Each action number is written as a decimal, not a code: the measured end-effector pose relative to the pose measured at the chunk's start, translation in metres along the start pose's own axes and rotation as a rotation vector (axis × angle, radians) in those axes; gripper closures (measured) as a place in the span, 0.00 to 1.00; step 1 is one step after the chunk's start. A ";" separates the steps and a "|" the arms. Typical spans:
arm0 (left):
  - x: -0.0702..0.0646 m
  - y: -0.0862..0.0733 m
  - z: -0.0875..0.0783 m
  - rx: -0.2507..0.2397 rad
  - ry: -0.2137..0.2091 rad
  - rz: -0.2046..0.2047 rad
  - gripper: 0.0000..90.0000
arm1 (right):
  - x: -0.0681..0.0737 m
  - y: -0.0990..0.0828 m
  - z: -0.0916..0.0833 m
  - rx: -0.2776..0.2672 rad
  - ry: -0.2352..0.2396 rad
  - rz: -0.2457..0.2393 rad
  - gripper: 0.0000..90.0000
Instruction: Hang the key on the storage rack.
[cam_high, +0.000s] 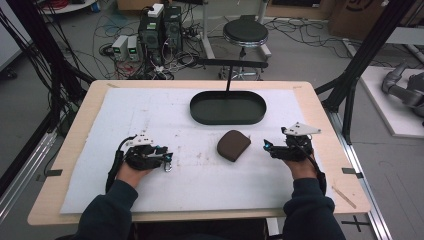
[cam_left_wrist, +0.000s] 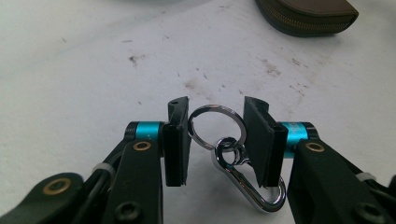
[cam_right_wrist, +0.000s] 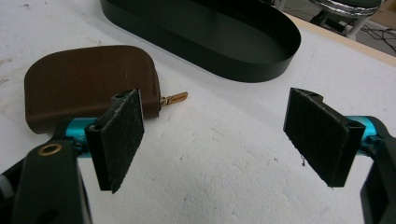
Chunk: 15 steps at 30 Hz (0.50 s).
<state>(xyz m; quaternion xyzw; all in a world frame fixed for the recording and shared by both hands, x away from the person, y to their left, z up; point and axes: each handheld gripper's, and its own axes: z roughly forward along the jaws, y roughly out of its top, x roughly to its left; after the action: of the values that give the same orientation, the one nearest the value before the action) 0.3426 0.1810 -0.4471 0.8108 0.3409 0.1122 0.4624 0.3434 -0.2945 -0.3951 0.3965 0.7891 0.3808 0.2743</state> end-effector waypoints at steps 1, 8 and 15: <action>0.000 0.000 0.002 0.011 0.004 -0.002 0.68 | 0.000 0.000 0.000 0.000 -0.001 -0.003 0.23; -0.003 0.005 -0.009 -0.020 0.145 -0.079 0.50 | -0.001 -0.001 0.000 0.001 0.001 0.002 0.23; -0.004 0.004 -0.017 0.068 0.092 -0.174 0.65 | -0.002 -0.002 -0.001 0.002 -0.003 0.003 0.23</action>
<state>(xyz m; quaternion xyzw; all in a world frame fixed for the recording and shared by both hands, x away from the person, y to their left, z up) 0.3329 0.1881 -0.4339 0.7873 0.4345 0.0969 0.4265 0.3431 -0.2972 -0.3958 0.3985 0.7886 0.3796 0.2744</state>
